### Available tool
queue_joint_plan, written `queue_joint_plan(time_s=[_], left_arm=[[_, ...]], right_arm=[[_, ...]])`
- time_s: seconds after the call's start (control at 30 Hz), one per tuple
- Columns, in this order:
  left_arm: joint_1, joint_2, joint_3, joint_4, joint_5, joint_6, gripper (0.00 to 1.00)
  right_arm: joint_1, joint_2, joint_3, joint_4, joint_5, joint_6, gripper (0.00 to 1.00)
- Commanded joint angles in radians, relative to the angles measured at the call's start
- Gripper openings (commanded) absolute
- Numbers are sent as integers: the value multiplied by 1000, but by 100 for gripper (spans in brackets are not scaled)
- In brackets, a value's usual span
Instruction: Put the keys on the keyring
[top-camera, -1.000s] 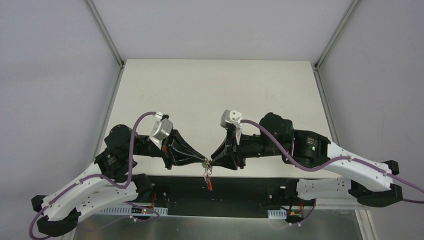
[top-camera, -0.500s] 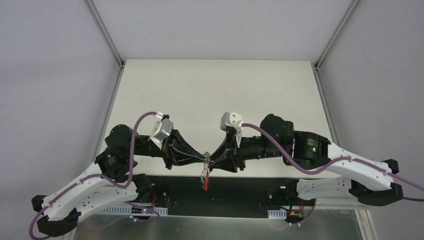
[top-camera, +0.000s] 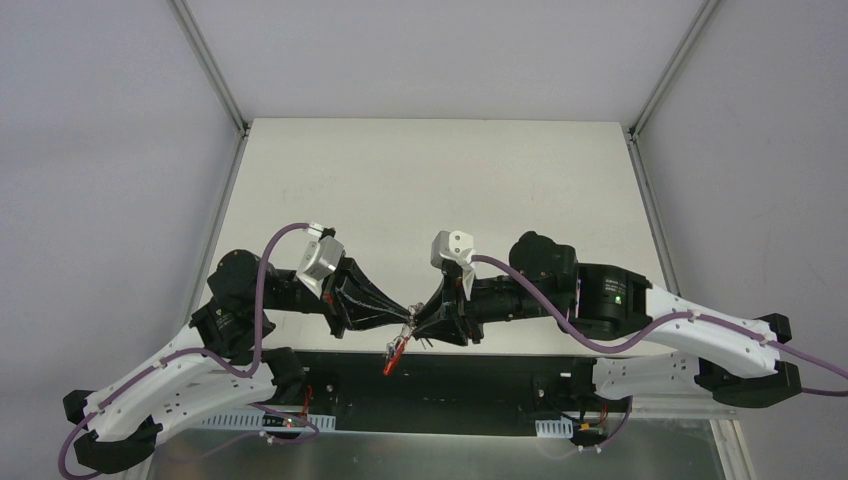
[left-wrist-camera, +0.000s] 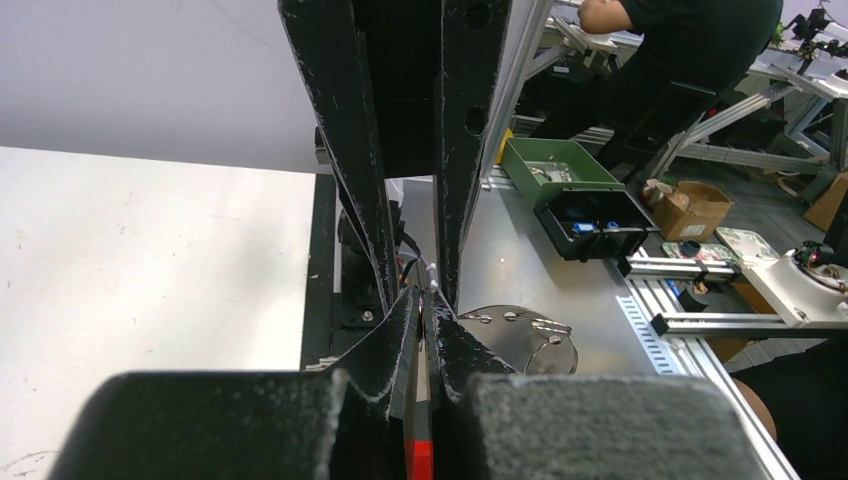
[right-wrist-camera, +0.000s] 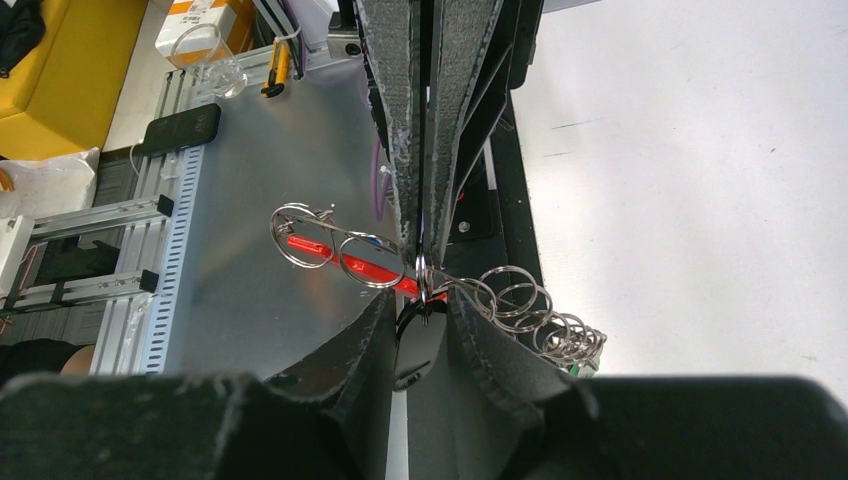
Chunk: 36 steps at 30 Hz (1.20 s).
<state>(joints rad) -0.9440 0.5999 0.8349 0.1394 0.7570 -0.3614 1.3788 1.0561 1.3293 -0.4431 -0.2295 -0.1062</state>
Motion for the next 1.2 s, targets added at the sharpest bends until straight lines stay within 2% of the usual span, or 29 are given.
queue_joint_plan(time_s=[0.0,0.5,0.7,0.77,1.0,1.17], left_arm=[[-10,-9,0,94,17,-25,0],[-10,-1,-8,116,23,-41,0],[-11,-4,-8,118,18,-40,0],[-9,-9,-8,117,17,-38,0],[-10,-11,1,104,24,-41,0],[-11,36,57,6,83,-49,0]], right_arm=[[9,-7,13,63,18,-22,26],[15,-27,-1,100,50,-34,23],[19,-12,11,75,45,-44,8],[22,-6,12,64,49,-46,0],[26,3,25,22,56,-37,0],[26,56,120,-93,38,-11,0]])
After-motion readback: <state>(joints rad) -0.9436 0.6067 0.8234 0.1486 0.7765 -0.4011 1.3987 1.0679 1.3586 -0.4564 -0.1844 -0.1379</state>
